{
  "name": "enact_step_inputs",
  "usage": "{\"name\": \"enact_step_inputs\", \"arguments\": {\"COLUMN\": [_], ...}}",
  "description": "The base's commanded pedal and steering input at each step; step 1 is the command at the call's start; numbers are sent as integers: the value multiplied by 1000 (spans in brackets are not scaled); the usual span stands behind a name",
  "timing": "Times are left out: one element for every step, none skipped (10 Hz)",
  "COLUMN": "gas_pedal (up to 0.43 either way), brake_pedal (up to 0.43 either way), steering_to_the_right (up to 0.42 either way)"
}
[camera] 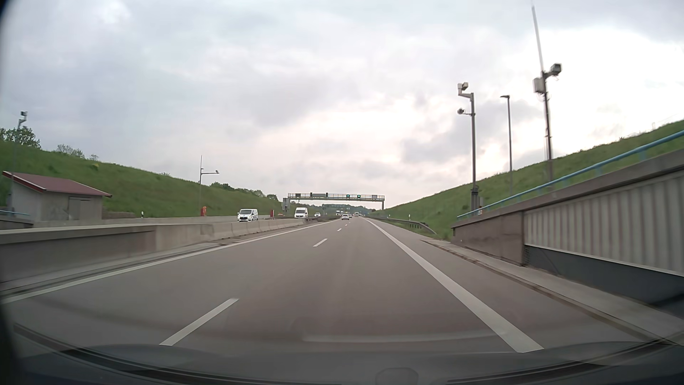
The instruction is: Follow the waypoints while adhering to traffic rules and regulations
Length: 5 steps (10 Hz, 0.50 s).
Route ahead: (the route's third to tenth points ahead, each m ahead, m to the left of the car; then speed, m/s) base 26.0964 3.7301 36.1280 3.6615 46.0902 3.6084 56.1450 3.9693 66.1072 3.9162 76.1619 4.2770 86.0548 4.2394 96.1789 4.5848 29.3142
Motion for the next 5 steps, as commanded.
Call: {"name": "enact_step_inputs", "arguments": {"gas_pedal": [240,240,240,240,240], "brake_pedal": [0,0,0,0,0], "steering_to_the_right": [-2,-2,-2,-2,-2]}}
